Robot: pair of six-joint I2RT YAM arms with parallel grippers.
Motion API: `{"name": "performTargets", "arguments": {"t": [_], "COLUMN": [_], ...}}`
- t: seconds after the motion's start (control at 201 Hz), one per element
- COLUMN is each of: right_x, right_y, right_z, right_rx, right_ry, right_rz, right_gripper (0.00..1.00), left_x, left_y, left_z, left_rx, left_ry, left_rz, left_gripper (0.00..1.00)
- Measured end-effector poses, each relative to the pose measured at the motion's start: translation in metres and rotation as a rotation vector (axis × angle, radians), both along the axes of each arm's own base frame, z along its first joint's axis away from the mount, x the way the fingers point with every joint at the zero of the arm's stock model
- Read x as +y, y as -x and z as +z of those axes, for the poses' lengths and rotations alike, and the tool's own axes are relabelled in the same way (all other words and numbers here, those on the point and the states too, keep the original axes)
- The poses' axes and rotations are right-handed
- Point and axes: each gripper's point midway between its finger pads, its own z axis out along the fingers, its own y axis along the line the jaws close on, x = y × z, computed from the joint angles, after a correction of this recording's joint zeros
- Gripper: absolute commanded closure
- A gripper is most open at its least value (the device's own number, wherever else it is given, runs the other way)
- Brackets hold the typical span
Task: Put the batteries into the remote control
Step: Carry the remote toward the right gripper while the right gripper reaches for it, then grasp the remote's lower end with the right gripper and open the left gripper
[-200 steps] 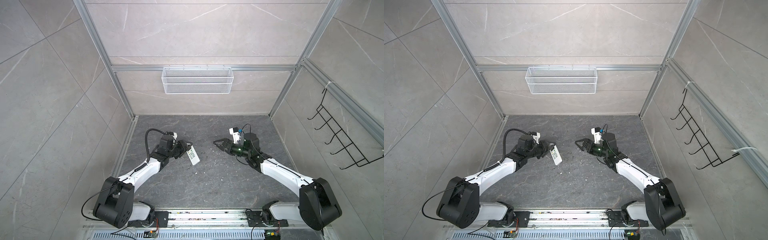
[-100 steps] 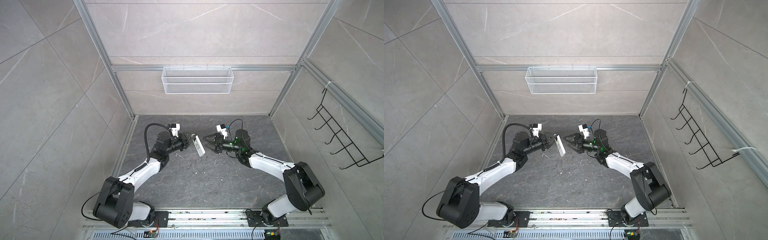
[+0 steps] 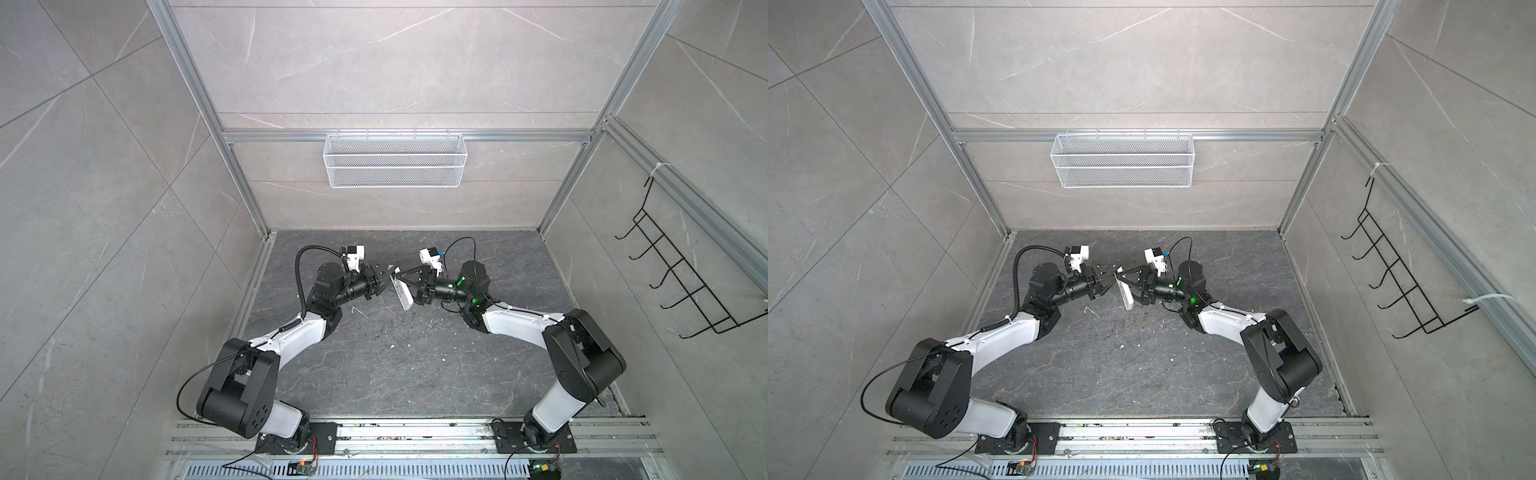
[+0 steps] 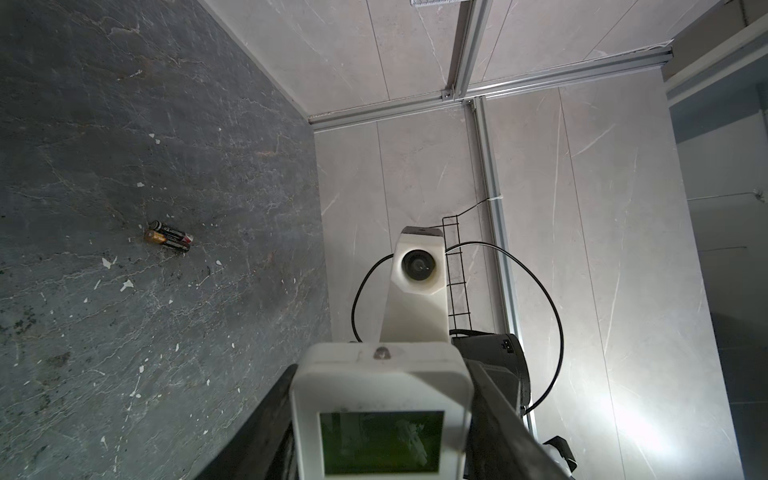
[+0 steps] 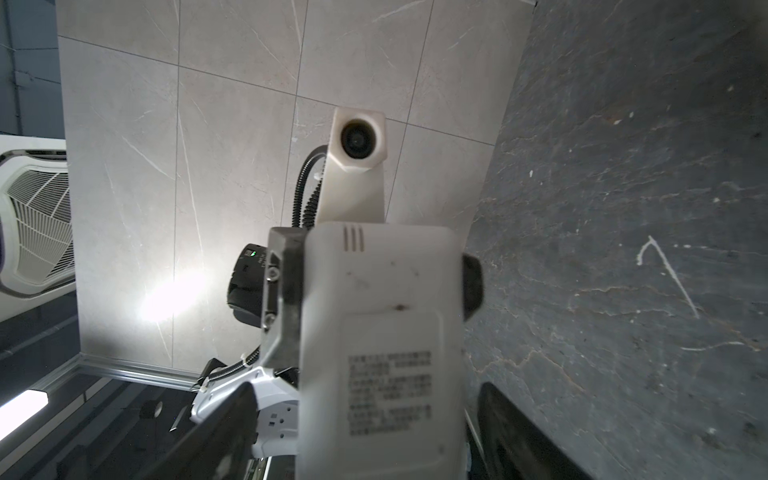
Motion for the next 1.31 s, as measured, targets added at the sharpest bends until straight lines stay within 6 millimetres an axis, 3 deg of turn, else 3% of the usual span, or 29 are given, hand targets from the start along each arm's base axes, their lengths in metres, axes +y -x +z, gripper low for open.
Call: {"name": "performTargets", "arguments": {"t": [0.134, 0.279, 0.388, 0.448, 0.578, 0.652, 0.827, 1.011, 1.2, 1.31], "right_x": [0.003, 0.005, 0.005, 0.005, 0.005, 0.006, 0.006, 0.005, -0.006, -0.014], "right_y": [0.001, 0.002, 0.002, 0.002, 0.001, 0.0, -0.002, -0.001, 0.012, 0.011], "right_z": [-0.002, -0.004, -0.005, -0.005, -0.009, -0.016, -0.031, -0.044, -0.074, -0.082], "right_rx": [0.002, 0.006, 0.008, 0.007, -0.008, -0.023, -0.096, -0.252, -0.33, -0.352], "right_ry": [-0.001, -0.002, 0.0, 0.0, 0.021, 0.077, 0.321, 0.636, 0.859, 0.917], "right_rz": [0.007, 0.015, 0.015, 0.014, 0.008, -0.011, -0.097, -0.176, -0.161, -0.163], "right_gripper": [0.38, 0.41, 0.48, 0.51, 0.55, 0.55, 0.54, 0.53, 0.52, 0.52], "left_x": [0.001, 0.001, 0.0, -0.001, -0.001, 0.001, 0.02, 0.042, 0.041, 0.037], "left_y": [0.0, -0.001, 0.0, 0.0, -0.001, -0.003, -0.016, -0.024, -0.019, -0.017], "left_z": [0.005, 0.005, 0.005, 0.005, 0.003, -0.004, -0.025, -0.007, -0.022, -0.029], "left_rx": [-0.013, -0.011, -0.013, -0.014, -0.016, 0.007, 0.11, 0.099, 0.147, 0.165], "left_ry": [0.016, 0.02, 0.021, 0.022, 0.016, -0.004, -0.14, -0.271, -0.301, -0.309], "left_rz": [-0.001, -0.001, -0.009, -0.015, -0.015, -0.006, 0.062, 0.146, 0.131, 0.12], "left_gripper": [0.78, 0.78, 0.77, 0.68, 0.29, 0.21, 0.24, 0.32, 0.36, 0.38]}}
